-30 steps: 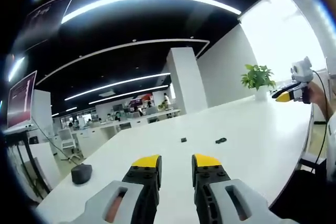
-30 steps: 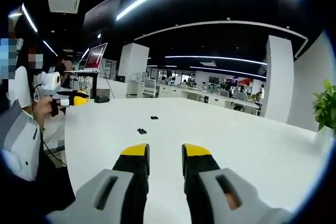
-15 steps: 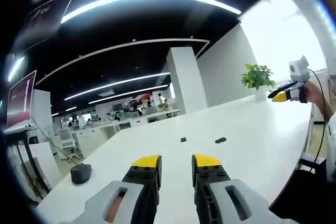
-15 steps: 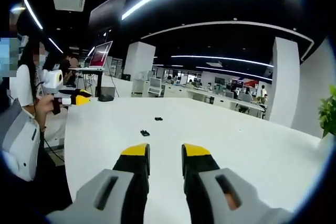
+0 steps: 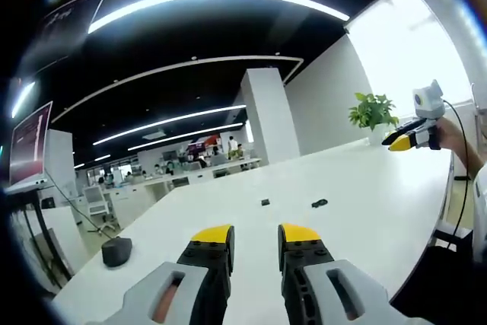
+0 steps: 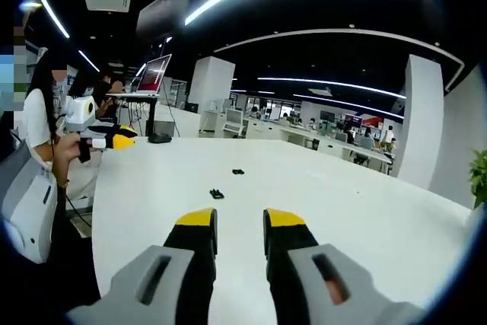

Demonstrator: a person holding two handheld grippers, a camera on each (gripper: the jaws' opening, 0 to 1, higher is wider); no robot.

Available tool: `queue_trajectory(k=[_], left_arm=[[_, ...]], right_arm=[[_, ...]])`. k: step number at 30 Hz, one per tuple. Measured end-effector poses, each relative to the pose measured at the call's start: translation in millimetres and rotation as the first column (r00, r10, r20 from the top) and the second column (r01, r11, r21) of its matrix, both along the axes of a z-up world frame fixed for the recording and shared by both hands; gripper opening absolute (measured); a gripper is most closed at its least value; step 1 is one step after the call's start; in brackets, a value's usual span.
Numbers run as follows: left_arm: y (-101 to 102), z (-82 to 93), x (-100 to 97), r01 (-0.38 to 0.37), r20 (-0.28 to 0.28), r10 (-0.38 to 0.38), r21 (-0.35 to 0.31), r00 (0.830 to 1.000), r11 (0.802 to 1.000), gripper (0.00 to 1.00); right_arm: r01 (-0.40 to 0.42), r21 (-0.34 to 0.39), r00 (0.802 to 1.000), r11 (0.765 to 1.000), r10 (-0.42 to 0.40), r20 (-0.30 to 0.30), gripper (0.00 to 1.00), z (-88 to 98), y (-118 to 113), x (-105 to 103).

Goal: Snap the two parts of the plastic buckle together until the buckle closes and remains connected.

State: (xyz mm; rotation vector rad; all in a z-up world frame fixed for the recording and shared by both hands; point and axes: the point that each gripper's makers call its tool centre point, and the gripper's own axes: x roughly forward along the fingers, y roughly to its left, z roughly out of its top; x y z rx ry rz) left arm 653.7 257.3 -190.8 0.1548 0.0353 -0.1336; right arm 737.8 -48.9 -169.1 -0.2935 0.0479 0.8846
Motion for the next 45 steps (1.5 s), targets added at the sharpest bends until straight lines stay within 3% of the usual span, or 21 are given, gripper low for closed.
queue_trajectory(k=[18, 29, 37, 45], left_arm=[[-4, -2.9, 2.6, 0.009, -0.008, -0.009, 0.001, 1.0, 1.0, 0.22], [-4, -3.0, 2.4, 0.008, -0.007, -0.008, 0.001, 1.0, 1.0, 0.22], [-5, -4.2, 2.3, 0.008, -0.006, -0.008, -0.001, 1.0, 1.0, 0.22], [-3, -4.7, 1.8, 0.008, -0.008, -0.008, -0.002, 1.0, 1.0, 0.22]], right_arm=[[-0.042, -0.038, 0.999, 0.998, 0.041, -0.013, 0.24, -2.1, 17, 7], [-0.103, -0.088, 0.995, 0.991, 0.102, -0.024, 0.24, -8.0, 40, 4], [-0.161, -0.087, 0.986, 0.983, 0.156, -0.064, 0.24, -14.4, 55, -4], [-0.173, -0.096, 0.982, 0.98, 0.165, -0.091, 0.23, -22.3, 64, 1]])
